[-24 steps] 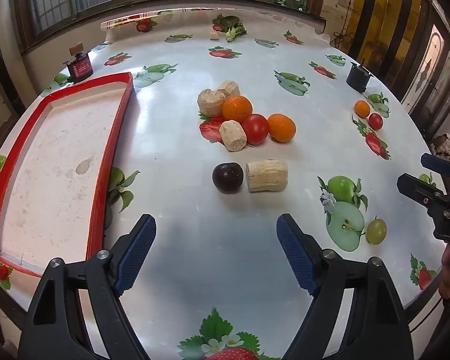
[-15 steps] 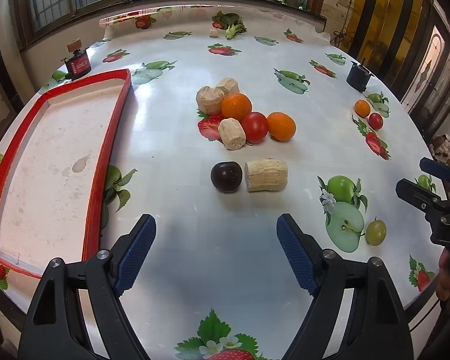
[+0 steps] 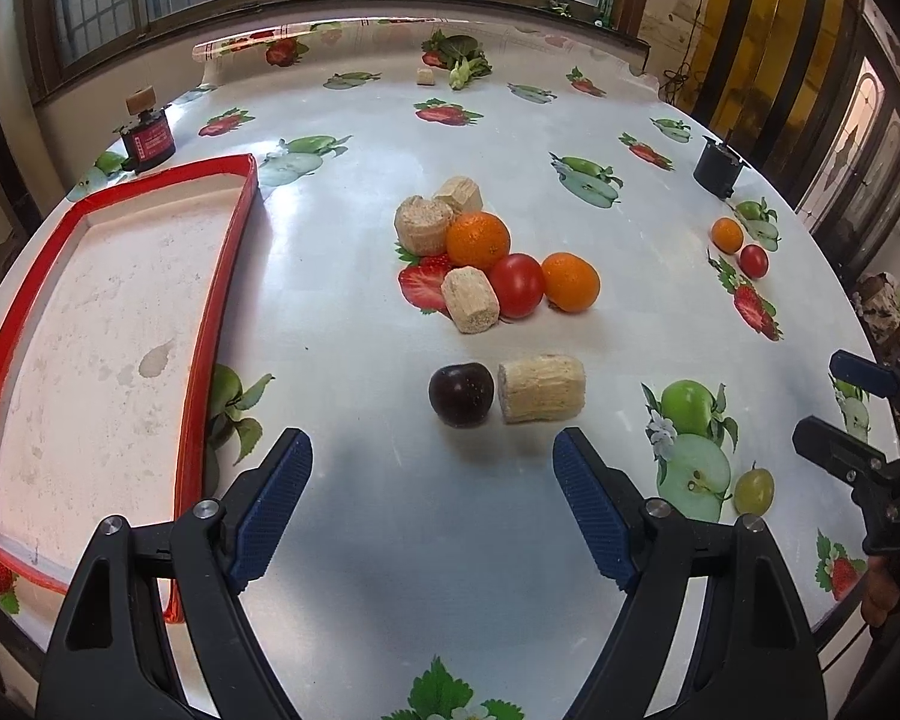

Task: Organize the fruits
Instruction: 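Grasp the dark plum with the left tool while the right tool grasps the green grape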

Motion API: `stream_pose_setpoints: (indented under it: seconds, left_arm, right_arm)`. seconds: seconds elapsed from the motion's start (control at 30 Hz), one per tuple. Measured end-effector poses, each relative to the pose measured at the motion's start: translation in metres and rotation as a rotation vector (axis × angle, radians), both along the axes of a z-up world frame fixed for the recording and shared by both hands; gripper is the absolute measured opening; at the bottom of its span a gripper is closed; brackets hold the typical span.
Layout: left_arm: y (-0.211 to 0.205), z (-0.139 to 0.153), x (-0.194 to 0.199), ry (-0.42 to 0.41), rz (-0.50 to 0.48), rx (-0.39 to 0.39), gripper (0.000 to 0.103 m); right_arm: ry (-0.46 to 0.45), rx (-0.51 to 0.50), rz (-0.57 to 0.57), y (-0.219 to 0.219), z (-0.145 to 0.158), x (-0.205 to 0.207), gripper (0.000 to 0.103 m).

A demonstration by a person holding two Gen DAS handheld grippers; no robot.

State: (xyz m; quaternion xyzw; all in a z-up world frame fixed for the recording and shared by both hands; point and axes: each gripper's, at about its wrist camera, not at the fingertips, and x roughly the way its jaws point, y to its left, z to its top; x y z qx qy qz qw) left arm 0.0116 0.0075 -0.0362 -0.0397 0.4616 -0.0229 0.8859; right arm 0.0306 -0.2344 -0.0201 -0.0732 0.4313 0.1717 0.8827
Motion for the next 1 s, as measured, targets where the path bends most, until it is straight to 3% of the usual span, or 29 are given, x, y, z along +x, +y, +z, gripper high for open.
stream_pose_setpoints:
  seconds: [0.13, 0.27, 0.4, 0.5, 0.7, 0.8, 0.87, 0.93, 1.0]
  left_arm:
    - [0.001, -0.001, 0.011, 0.001, -0.006, 0.021, 0.082]
    - [0.003, -0.005, 0.016, 0.014, -0.021, 0.017, 0.08]
    - [0.001, -0.012, 0.018, 0.035, -0.051, 0.012, 0.076]
    - [-0.002, -0.017, 0.021, 0.055, -0.068, 0.023, 0.074]
    - [-0.007, -0.025, 0.038, 0.114, -0.065, 0.038, 0.067]
    - [-0.011, -0.026, 0.041, 0.104, -0.075, 0.058, 0.056]
    - [-0.015, -0.025, 0.04, 0.092, -0.098, 0.065, 0.035]
    - [-0.015, -0.024, 0.038, 0.09, -0.12, 0.034, 0.023]
    - [-0.012, -0.023, 0.035, 0.088, -0.114, 0.015, 0.023]
  right_arm:
    - [-0.007, 0.014, 0.032, 0.009, -0.003, 0.003, 0.097]
    - [0.057, 0.052, 0.103, 0.018, -0.004, -0.003, 0.089]
    - [0.054, 0.028, 0.165, 0.03, -0.013, -0.017, 0.08]
    - [0.11, 0.018, 0.165, 0.033, -0.029, -0.017, 0.07]
    - [0.162, 0.015, 0.143, 0.028, -0.044, -0.016, 0.062]
    - [0.157, 0.002, 0.131, 0.028, -0.044, -0.014, 0.049]
    - [0.153, 0.001, 0.122, 0.027, -0.043, -0.012, 0.039]
    - [0.16, 0.025, 0.131, 0.025, -0.042, -0.012, 0.031]
    - [0.163, 0.036, 0.132, 0.025, -0.041, -0.012, 0.027]
